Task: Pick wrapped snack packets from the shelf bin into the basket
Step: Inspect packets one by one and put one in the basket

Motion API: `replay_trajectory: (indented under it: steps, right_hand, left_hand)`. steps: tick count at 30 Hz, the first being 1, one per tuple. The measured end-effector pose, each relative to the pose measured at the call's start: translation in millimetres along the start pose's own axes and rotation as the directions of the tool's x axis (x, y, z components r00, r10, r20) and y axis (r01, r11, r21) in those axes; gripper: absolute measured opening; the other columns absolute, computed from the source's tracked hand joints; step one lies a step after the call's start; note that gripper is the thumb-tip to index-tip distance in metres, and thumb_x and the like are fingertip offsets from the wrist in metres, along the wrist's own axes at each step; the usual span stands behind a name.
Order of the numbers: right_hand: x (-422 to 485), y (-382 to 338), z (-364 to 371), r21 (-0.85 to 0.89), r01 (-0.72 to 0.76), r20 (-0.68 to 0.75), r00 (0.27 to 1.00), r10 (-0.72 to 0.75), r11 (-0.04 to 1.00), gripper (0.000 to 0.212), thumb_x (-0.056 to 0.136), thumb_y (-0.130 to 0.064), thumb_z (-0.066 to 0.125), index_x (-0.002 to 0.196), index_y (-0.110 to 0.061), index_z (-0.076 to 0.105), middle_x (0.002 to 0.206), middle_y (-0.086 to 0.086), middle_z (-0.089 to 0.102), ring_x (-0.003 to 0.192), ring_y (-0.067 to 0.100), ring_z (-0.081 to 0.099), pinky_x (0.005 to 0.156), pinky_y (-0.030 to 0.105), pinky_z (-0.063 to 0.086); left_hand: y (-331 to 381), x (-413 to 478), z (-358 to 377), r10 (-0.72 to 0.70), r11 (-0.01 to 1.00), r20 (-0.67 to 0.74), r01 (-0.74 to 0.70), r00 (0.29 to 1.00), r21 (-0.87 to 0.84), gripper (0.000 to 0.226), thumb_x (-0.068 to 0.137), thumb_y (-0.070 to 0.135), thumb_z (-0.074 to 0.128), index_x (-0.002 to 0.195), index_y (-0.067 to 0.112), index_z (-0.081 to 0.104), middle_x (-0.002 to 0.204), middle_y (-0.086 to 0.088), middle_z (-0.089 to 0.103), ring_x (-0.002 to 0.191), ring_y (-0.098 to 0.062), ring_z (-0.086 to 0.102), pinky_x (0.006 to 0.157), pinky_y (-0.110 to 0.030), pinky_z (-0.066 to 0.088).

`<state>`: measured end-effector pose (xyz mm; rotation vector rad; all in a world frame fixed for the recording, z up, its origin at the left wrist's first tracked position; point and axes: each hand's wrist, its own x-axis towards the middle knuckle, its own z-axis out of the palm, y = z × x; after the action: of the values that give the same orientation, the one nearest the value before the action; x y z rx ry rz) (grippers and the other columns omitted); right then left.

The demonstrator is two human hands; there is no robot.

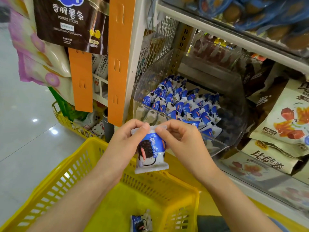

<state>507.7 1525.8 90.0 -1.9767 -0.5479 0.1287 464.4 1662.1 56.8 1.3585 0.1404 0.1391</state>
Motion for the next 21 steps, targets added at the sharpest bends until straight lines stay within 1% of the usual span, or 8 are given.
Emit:
replay_trajectory:
  steps: [3,5,9,12,15,16,18,21]
  right_hand:
    - [-3.6,1.6,2.3,-0.116,0.090,0.043,0.995,-0.085,0.989,0.002,0.083,-0.020,0.067,0.084,-0.018,0.068,0.073,-0.003,0.067,0.069,0.012,0.062,0.066,0.032,0.052]
    - [-4.6,2.7,1.5,-0.227,0.164,0.041,0.986,-0.159,0.960,0.006,0.080,-0.023,0.070,0.084,-0.019,0.068,0.071,-0.008,0.065,0.067,0.006,0.057,0.061,0.022,0.048]
    - [-4.8,2.2,0.4,-0.307,0.208,0.025,0.977,-0.210,0.929,0.008,0.081,-0.023,0.070,0.085,-0.016,0.071,0.072,-0.007,0.066,0.067,0.006,0.057,0.060,0.022,0.049]
    - [-3.3,1.8,-1.3,-0.180,0.118,-0.076,0.988,-0.134,0.977,0.003,0.083,-0.021,0.067,0.083,-0.018,0.069,0.070,-0.006,0.066,0.064,0.008,0.061,0.058,0.022,0.052]
    - [0.4,1.2,-5.3,0.048,-0.025,-0.177,0.984,0.033,0.999,0.004,0.087,-0.015,0.062,0.084,-0.016,0.063,0.077,0.005,0.067,0.068,0.017,0.067,0.056,0.023,0.055]
    - [1.2,0.9,-5.6,0.142,-0.070,-0.177,0.980,0.095,0.987,0.005,0.088,-0.012,0.060,0.084,-0.014,0.061,0.081,0.010,0.067,0.070,0.020,0.068,0.055,0.022,0.056]
    - [2.5,-0.4,-5.7,0.258,-0.149,-0.144,0.971,0.190,0.955,0.006,0.089,-0.008,0.057,0.087,-0.014,0.056,0.090,0.015,0.066,0.073,0.022,0.069,0.055,0.021,0.056]
    - [2.3,-0.8,-3.4,0.257,-0.248,0.012,0.967,0.253,0.934,0.016,0.088,-0.002,0.056,0.095,-0.015,0.050,0.085,0.012,0.064,0.068,0.018,0.069,0.056,0.022,0.057]
  left_hand:
    - [-3.0,0.4,-1.9,0.020,1.000,-0.036,-0.019,0.999,0.019,0.020,0.077,0.039,0.056,0.065,0.024,0.061,0.061,0.002,0.064,0.057,-0.008,0.062,0.048,-0.019,0.047]
    - [-3.7,0.4,-2.4,0.018,0.999,-0.024,-0.017,1.000,0.031,0.020,0.076,0.039,0.055,0.063,0.025,0.061,0.058,0.003,0.064,0.055,-0.005,0.062,0.047,-0.015,0.046]
    - [-3.0,1.1,-3.2,-0.019,1.000,0.001,0.019,1.000,0.023,0.020,0.071,0.045,0.057,0.067,0.026,0.064,0.065,0.002,0.068,0.061,-0.007,0.066,0.049,-0.016,0.048]
    - [-4.5,3.0,-5.6,-0.084,0.996,0.014,0.083,0.996,0.032,0.037,0.064,0.049,0.063,0.090,0.024,0.064,0.085,0.005,0.073,0.077,-0.008,0.070,0.058,-0.019,0.051]
    - [-5.6,2.4,-5.1,-0.146,0.988,-0.023,0.147,0.989,0.049,0.046,0.062,0.032,0.077,0.103,0.022,0.058,0.093,0.005,0.072,0.078,-0.009,0.070,0.059,-0.023,0.054]
    - [-6.0,1.9,-3.6,-0.123,0.992,-0.064,0.125,0.990,0.030,0.045,0.061,0.025,0.079,0.101,0.022,0.058,0.091,0.004,0.072,0.075,-0.009,0.070,0.056,-0.020,0.053]
    - [-4.4,1.2,-1.1,-0.034,0.999,-0.179,0.029,0.983,-0.029,0.045,0.056,0.022,0.079,0.097,0.022,0.059,0.085,0.004,0.073,0.072,-0.006,0.069,0.053,-0.016,0.051]
    - [0.7,3.2,-1.8,0.077,0.988,-0.313,-0.114,0.946,-0.101,0.034,0.062,0.026,0.072,0.094,0.023,0.062,0.083,0.010,0.073,0.075,-0.003,0.068,0.060,-0.015,0.053]
